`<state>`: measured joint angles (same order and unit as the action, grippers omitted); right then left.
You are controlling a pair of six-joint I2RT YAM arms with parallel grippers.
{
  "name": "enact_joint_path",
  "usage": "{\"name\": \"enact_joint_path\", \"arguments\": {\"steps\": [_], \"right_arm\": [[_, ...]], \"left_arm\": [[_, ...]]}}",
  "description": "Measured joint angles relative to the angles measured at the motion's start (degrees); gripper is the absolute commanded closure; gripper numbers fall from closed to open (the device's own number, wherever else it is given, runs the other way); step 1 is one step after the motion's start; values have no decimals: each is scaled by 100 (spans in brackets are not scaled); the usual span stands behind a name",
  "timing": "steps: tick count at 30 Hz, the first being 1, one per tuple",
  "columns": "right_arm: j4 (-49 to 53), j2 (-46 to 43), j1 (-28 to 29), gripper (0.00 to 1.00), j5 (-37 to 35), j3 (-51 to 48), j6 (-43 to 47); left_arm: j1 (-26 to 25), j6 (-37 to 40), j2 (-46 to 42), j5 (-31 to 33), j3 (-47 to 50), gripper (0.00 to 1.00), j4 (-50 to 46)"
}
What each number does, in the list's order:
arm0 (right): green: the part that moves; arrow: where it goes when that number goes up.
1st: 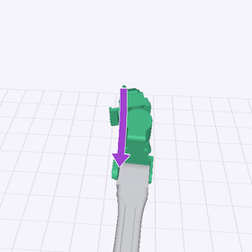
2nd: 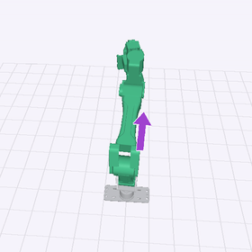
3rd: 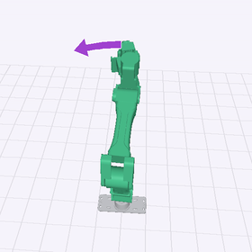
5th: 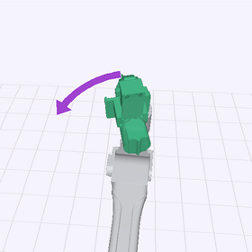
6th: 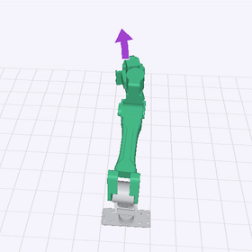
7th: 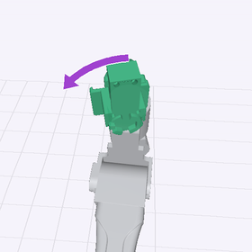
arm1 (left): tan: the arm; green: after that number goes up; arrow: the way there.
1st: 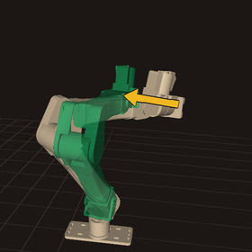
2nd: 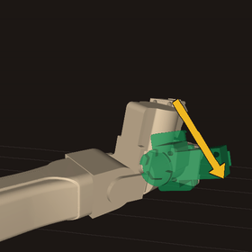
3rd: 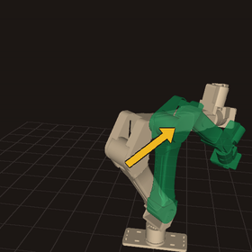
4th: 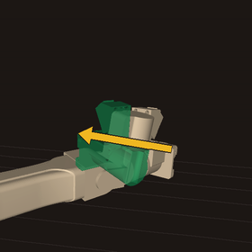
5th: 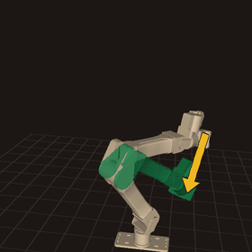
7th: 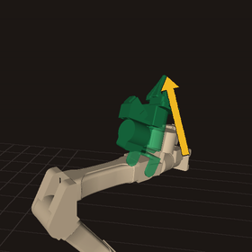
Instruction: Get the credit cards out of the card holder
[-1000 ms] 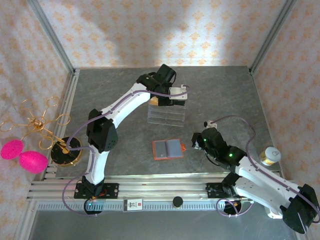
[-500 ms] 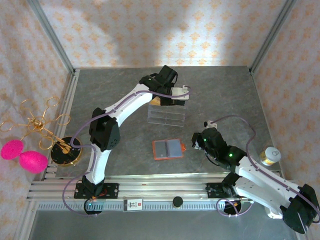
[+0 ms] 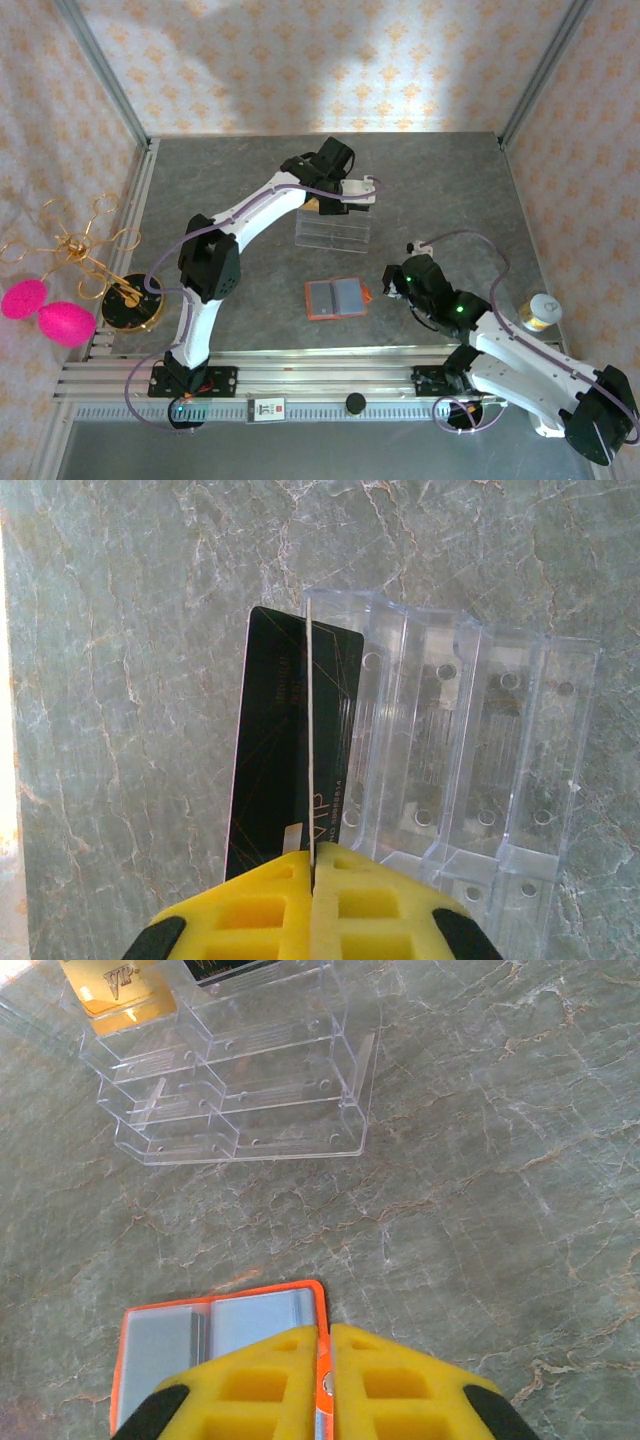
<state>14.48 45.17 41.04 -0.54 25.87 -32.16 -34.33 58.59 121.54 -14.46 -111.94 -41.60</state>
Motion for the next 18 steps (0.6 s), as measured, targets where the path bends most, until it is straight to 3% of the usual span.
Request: {"name": "enact_joint_path", "arguments": {"steps": [4,9,13,18], "right_arm": [[-39,2,-2,87,2,0,2],[-42,17,-20,87,9,0,2],[-76,24,-33,83,11,0,-4],[-136,55,-33,69,55,0,-31]], "left_arm": [[0,-20,0,15,59,98,105],[0,-90,0,94,210,75,337],[0,-192,0,201,295,71,492],[0,-522,-144,339,341,69,859]]}}
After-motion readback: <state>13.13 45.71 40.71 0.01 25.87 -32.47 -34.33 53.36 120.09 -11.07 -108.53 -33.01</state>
